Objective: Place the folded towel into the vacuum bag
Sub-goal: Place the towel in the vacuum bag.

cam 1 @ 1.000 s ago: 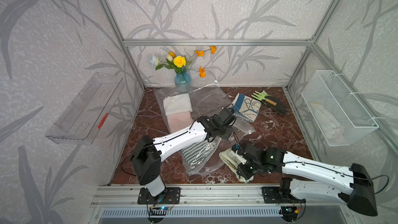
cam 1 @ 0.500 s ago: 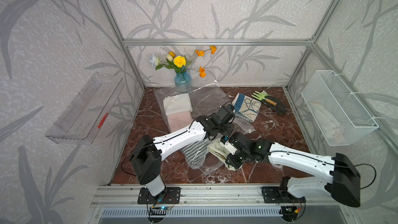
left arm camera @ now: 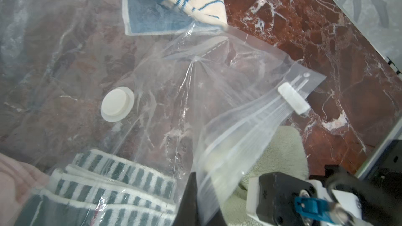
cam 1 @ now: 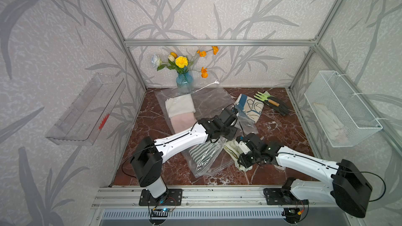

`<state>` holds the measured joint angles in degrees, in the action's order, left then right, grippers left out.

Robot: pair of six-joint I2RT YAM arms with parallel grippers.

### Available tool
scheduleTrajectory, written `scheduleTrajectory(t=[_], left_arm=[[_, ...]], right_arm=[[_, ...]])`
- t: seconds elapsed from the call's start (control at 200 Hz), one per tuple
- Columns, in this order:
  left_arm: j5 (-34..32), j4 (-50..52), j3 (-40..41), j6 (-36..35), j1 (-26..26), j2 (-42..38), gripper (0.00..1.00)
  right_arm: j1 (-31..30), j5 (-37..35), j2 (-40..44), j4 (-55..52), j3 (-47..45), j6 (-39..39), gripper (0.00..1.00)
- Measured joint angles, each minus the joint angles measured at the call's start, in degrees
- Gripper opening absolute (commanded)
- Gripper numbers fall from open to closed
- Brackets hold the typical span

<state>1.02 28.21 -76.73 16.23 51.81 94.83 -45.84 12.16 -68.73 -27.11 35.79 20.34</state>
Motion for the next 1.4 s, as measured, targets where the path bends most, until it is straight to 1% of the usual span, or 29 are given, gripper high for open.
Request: scheduleTrajectory(t=[0.105,0.215,0.335,0.37,0.415,0.435,0.48,0.505,0.595,0.61,0.62,0.625,0.67,0.705,0.735,0.76,0.875,0.98,1.025,1.085,1.105,1.115,1.15,1.155,1.16,1.22,1.245,1.31,1.405], left_arm=[[1.62,1.22,-0.07,-0.20,-0.02,0.00,0.04],[3.56,1.36,-0.02,-0.11,-0.09,-0.02,0.04],[4.96,0.33,1.18,0.31,-0.13,-1.20,0.04],[5.18,-0.11,1.62,0.48,-0.13,-1.68,0.04],[5.38,-0.55,1.90,0.66,-0.13,-1.97,0.04],[5.49,-0.74,1.90,0.79,-0.13,-1.97,0.04],[5.53,-1.25,1.90,0.98,-0.13,-1.95,0.04],[5.25,-1.25,1.90,1.38,-0.13,-1.90,0.03],[4.72,-1.11,1.86,1.86,-0.68,-1.66,0.03],[4.63,-1.03,1.86,1.95,-0.68,-1.57,0.03],[4.61,-1.01,1.86,1.97,-0.68,-1.55,0.03],[4.61,-0.98,1.86,1.97,-0.68,-1.51,0.03],[4.59,-0.87,1.86,2.03,-0.57,-1.27,0.03],[4.57,-0.81,1.86,2.03,-0.48,-1.18,0.04],[4.55,-0.76,1.86,2.03,-0.44,-1.18,0.03],[4.55,-0.72,1.86,2.03,-0.44,-1.18,0.03],[4.55,-0.63,1.86,2.03,-0.37,-1.18,0.04],[4.87,-0.61,1.86,2.05,-0.26,-1.18,0.03],[5.16,-0.61,1.86,2.05,-0.26,-1.18,0.04],[5.62,-0.76,1.86,2.25,-0.26,-1.18,0.03],[5.79,-0.79,1.86,2.36,-0.24,-1.18,0.03],[5.90,-0.81,1.86,2.40,-0.22,-1.18,0.03],[6.23,-0.83,1.86,2.47,-0.15,-1.18,0.03],[6.36,-0.83,1.86,2.47,-0.13,-1.18,0.03],[6.38,-0.83,1.86,2.47,-0.11,-1.18,0.03],[6.93,-0.87,1.86,2.49,-0.11,-1.18,0.04],[7.19,-0.87,1.86,2.49,-0.07,-1.18,0.03],[8.09,-0.92,1.86,2.47,0.13,-1.18,0.03],[8.92,-1.05,1.86,2.43,0.57,-1.18,0.03]], right_arm=[[0.20,-1.07,0.20,-1.97,1.46,1.16,0.00],[2.69,-1.88,-1.99,-2.78,2.36,1.88,0.00],[3.37,-3.17,-4.87,-3.26,4.15,1.51,0.00],[3.37,-3.34,-6.05,-3.74,5.55,1.20,0.03],[3.34,-3.74,-7.74,-4.07,7.56,0.90,0.12],[3.34,-3.98,-8.46,-3.98,8.44,0.81,0.18],[3.39,-4.76,-10.14,-3.54,10.27,0.74,0.37],[3.39,-5.05,-10.88,-3.23,10.95,0.59,0.45],[3.56,-5.62,-12.66,-2.21,11.47,0.44,0.69],[3.56,-5.62,-12.72,-2.16,11.39,0.17,0.71],[3.56,-5.35,-12.72,-2.05,11.26,0.39,0.75],[3.56,-5.33,-12.72,-1.97,11.21,0.52,0.75],[3.58,-4.31,-12.37,-1.49,10.45,0.96,0.87],[3.61,-3.48,-11.56,-1.14,9.55,1.27,0.94],[3.69,-2.78,-10.38,-1.09,8.52,2.21,0.98],[3.82,-2.08,-9.07,-1.05,7.50,2.71,1.00],[5.38,0.70,-0.52,-1.36,1.64,6.14,0.99],[7.58,2.95,8.24,-1.49,-4.07,10.86,1.00],[8.22,3.21,12.04,-1.16,-6.86,13.25,0.97],[8.48,3.34,15.80,-0.17,-10.34,16.59,0.86],[8.57,3.21,16.81,0.15,-11.41,17.53,0.80],[8.61,3.19,17.18,0.28,-11.89,18.08,0.78],[8.74,2.75,17.88,0.70,-13.18,19.76,0.67],[8.76,2.56,17.92,0.87,-13.38,20.02,0.67],[8.79,2.49,17.92,0.90,-13.49,20.02,0.64],[8.98,1.03,17.42,2.25,-14.58,22.45,0.43],[9.14,0.39,16.90,2.99,-14.69,22.86,0.37],[9.40,-1.31,14.97,6.49,-14.67,25.11,0.28],[9.66,-3.10,11.04,11.54,-13.97,27.28,0.18]])
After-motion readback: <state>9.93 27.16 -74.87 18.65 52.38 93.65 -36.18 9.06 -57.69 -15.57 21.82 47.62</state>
